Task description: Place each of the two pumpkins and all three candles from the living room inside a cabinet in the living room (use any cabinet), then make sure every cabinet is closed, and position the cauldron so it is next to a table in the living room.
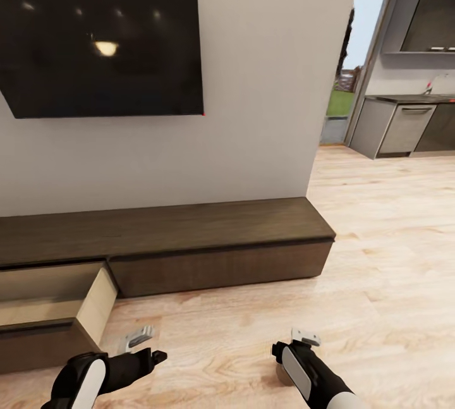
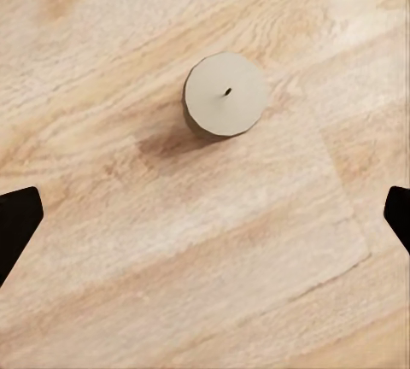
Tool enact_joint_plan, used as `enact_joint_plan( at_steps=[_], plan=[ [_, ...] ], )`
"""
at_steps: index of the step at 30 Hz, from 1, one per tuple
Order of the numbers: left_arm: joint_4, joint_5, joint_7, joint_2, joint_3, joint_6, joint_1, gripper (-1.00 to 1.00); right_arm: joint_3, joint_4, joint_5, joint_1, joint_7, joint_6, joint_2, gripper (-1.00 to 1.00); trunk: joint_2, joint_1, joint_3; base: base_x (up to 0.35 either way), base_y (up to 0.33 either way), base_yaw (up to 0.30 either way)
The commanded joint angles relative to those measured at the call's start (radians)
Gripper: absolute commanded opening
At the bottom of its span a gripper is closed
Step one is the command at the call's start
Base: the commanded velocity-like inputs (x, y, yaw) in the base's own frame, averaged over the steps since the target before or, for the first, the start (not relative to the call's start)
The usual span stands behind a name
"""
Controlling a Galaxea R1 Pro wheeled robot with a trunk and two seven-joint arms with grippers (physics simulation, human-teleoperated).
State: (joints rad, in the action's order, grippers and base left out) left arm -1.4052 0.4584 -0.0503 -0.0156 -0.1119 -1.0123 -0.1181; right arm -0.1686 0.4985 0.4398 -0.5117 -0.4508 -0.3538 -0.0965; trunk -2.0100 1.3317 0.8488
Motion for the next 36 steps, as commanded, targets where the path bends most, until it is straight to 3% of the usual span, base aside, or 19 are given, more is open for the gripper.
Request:
enact_joint_plan(
  at_steps=[1, 10, 19, 26, 36],
  plan=[
    [0.0, -0.001, 0.0, -0.001, 0.006, 0.005, 0.0, 1.0, 0.0, 0.0, -0.001, 0.0, 0.0, 0.0, 0.0, 1.0, 0.0, 0.0, 0.0, 0.094, -0.273, 0.0],
    [0.025, -0.002, 0.001, -0.002, 0.009, 0.01, 0.0, 1.0, -0.006, 0.0, -0.005, 0.0, -0.009, -0.005, -0.008, 1.0, 0.0, 0.0, 0.0, 0.216, -0.127, 0.0],
    [0.027, 0.005, 0.012, -0.003, 0.006, 0.011, 0.0, 1.0, -0.006, 0.0, -0.004, 0.0, -0.008, -0.007, -0.011, 1.0, 0.0, 0.0, 0.0, 0.032, -0.003, 0.0],
    [0.026, 0.006, 0.013, -0.003, 0.003, 0.011, 0.0, 1.0, -0.007, 0.0, -0.003, 0.0, -0.004, -0.004, -0.01, 1.0, -0.049, 0.027, 0.022, 0.001, 0.0, 0.0],
    [0.026, 0.006, 0.012, -0.003, 0.004, 0.011, 0.0, 1.0, -0.041, -0.001, -0.003, 0.001, -0.003, 0.002, -0.003, 1.0, -0.119, 0.065, 0.053, 0.0, 0.0, 0.0]
  ],
)
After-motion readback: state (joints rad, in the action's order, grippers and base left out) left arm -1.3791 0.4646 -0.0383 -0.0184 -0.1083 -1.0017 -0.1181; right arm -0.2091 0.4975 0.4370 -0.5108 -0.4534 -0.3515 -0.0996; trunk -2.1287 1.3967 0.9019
